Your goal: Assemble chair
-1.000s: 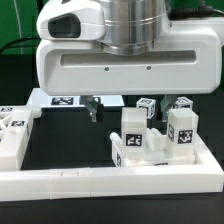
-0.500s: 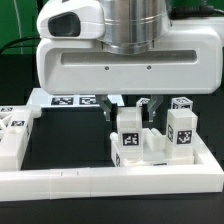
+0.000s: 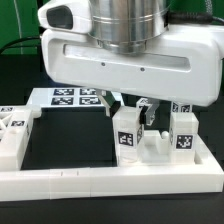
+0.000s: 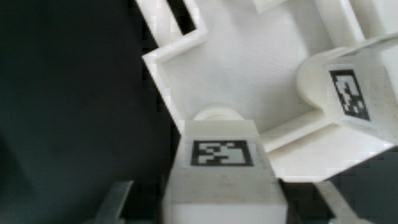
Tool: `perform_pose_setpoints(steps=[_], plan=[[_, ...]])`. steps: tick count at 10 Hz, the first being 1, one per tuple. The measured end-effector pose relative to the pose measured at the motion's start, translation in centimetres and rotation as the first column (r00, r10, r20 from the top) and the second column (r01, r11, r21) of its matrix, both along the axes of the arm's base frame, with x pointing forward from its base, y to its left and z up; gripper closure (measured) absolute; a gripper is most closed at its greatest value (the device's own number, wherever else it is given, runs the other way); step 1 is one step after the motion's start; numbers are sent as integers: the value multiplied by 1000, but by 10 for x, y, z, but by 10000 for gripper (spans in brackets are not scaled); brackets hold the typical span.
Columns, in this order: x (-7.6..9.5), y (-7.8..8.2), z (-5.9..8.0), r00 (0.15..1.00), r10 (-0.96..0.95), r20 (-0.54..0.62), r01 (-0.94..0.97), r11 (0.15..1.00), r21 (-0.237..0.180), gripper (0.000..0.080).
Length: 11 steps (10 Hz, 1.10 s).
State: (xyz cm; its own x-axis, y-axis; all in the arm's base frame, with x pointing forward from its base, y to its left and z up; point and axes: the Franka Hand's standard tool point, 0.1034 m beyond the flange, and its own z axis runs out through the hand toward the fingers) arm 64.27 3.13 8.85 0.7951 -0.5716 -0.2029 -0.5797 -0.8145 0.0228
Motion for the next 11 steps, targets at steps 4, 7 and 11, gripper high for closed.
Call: perform_pose_setpoints(steps=[4,7,11], plan=[[1,6,0,906,-422,-20,420,904,-77,504],[4,7,-1,783,-621,-18,616,780,-104,504],[4,9,-1,643,-765,-11,757,638,-142,504]])
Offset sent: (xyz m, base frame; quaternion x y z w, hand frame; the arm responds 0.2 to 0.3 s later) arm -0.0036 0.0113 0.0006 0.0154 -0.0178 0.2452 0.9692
